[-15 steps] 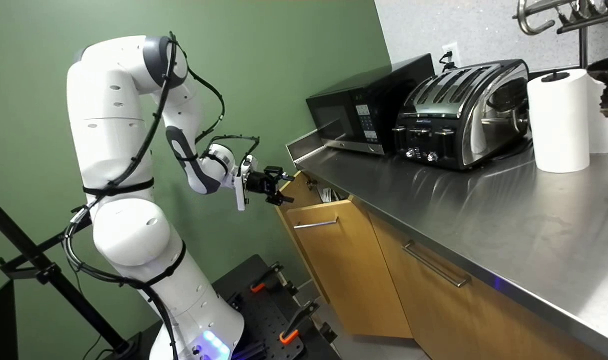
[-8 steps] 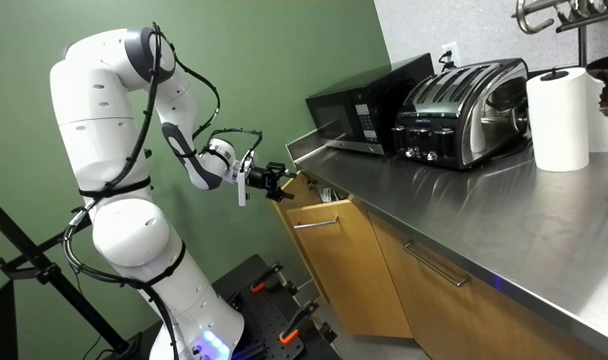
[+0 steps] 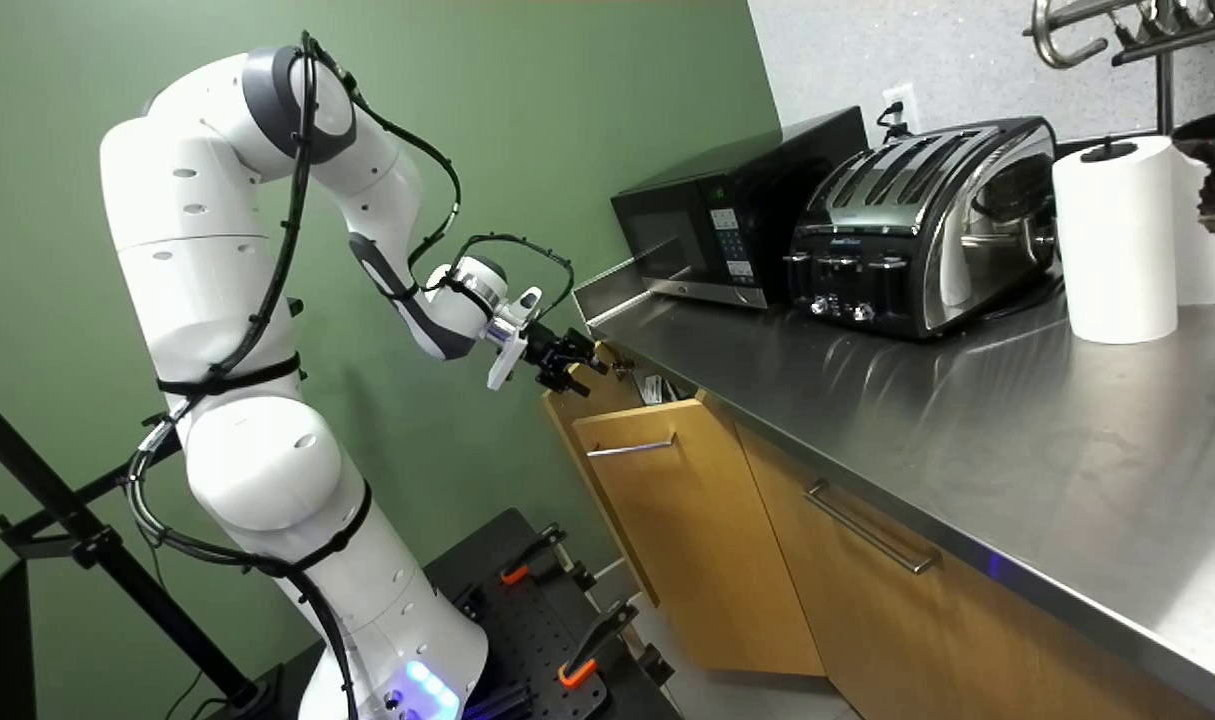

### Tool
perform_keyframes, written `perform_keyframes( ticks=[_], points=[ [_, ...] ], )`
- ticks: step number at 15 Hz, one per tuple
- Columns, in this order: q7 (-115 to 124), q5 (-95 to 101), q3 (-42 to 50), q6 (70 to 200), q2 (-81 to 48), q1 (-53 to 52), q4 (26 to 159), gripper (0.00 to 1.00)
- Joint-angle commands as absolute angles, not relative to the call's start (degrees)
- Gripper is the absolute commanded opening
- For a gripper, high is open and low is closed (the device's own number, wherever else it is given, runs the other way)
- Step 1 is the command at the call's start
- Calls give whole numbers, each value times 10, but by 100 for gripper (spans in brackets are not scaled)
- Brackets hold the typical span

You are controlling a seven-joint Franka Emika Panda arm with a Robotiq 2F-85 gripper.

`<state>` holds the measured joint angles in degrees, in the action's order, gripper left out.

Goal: Open the right door of the cabinet on the left

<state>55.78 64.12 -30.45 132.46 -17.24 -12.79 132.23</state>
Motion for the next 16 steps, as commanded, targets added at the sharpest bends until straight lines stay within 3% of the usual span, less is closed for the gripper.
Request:
perform_keyframes(
  ticks=[1,7,16],
  points=[
    [454,527,-259,1392,-192,-145,1289,46],
    [293,313,-195,1326,-261,-206,1206,1],
    [214,217,-123,1122,-325,-272,1107,0]
  ],
)
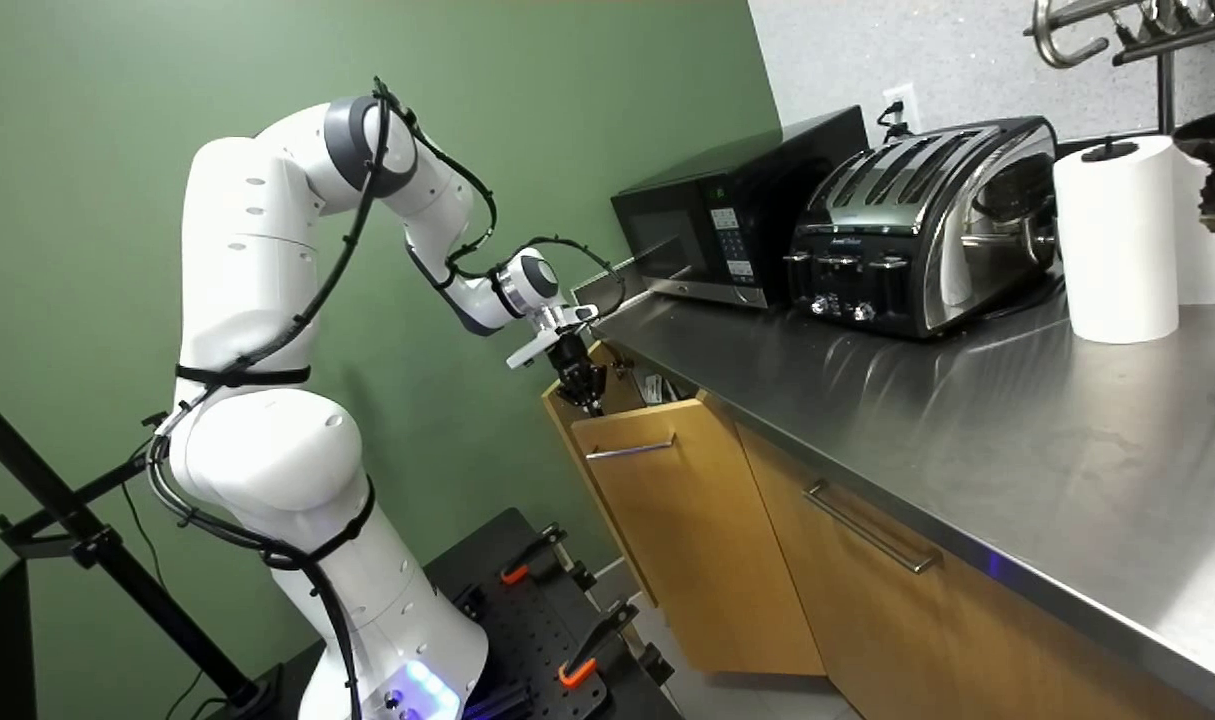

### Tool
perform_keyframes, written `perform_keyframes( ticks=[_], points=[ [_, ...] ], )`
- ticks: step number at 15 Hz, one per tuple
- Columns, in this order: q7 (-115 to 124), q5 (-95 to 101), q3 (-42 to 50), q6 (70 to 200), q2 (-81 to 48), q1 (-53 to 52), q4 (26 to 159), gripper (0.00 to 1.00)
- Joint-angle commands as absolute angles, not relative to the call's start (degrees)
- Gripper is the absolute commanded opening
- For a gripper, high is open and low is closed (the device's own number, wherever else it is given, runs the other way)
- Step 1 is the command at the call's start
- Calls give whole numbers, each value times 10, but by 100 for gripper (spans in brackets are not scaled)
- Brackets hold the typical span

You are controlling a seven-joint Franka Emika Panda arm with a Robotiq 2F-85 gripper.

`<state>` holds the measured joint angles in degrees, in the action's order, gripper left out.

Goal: Open the right door of the cabinet on the left

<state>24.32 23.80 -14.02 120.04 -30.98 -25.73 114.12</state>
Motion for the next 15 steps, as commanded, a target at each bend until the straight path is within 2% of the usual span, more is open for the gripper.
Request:
perform_keyframes(
  ticks=[1,6,7,15],
  points=[
    [205,212,-122,1094,-329,-272,1099,0],
    [192,226,-114,924,-347,-278,1070,0],
    [201,238,-114,925,-344,-279,1073,0],
    [302,251,-128,1213,-211,-282,1219,0]
  ],
)
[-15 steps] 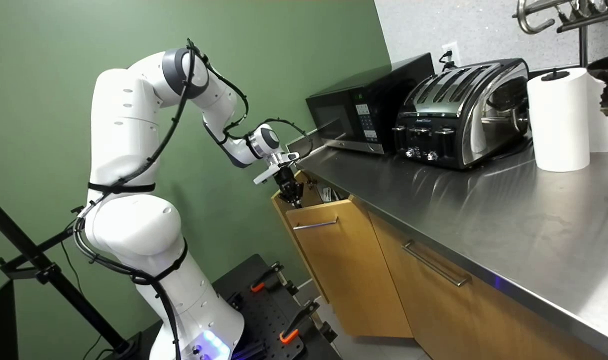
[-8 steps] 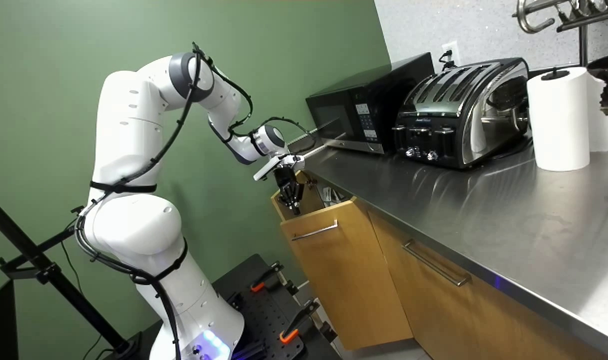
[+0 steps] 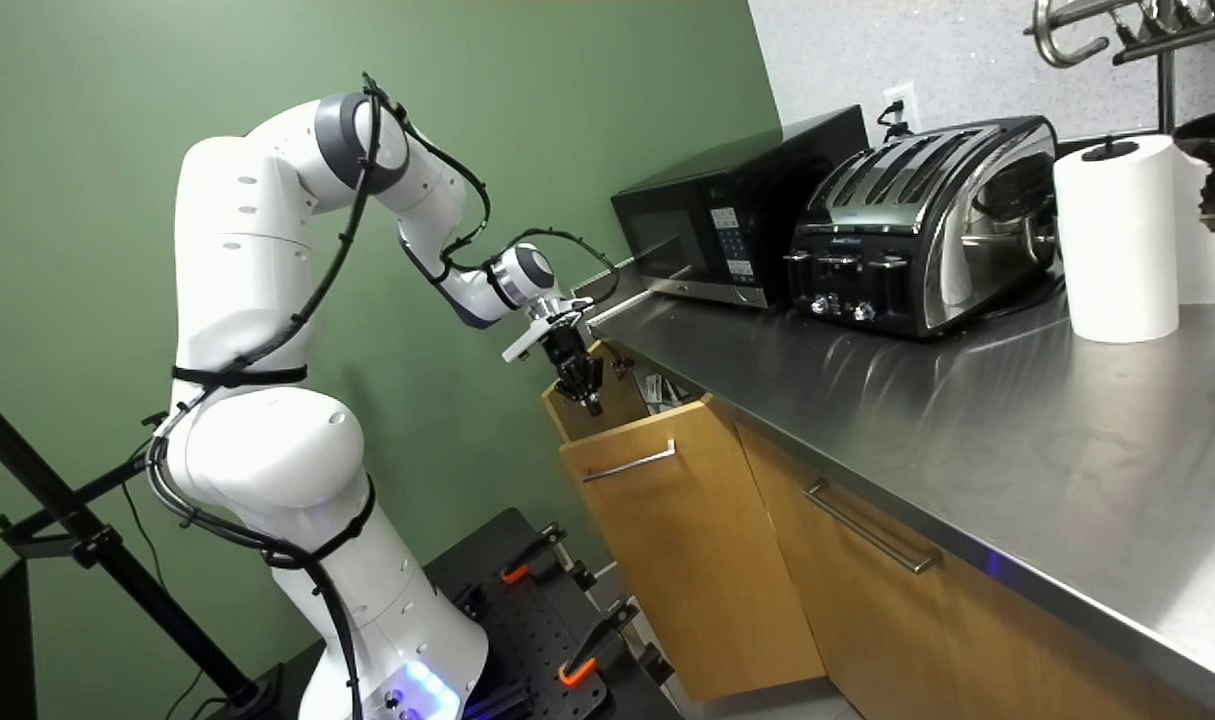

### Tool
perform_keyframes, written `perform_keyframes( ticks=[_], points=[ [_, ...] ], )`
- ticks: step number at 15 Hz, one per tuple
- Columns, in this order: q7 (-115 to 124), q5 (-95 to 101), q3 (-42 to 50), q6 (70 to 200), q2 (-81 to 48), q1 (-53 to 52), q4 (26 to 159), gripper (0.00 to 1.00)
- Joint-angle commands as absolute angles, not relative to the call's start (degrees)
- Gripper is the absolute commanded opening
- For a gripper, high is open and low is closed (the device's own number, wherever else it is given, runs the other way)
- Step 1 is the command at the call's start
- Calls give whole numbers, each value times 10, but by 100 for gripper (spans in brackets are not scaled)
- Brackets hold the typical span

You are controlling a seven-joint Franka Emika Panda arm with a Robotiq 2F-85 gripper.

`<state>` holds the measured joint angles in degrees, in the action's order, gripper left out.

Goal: Open the right door of the cabinet on the left

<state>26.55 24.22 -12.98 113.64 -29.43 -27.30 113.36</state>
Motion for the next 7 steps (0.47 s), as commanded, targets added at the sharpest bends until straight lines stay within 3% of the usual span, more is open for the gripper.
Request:
perform_keyframes(
  ticks=[1,7],
  points=[
    [319,261,-126,1239,-185,-287,1243,0],
    [394,341,-135,1309,-90,-288,1318,0]
  ],
)
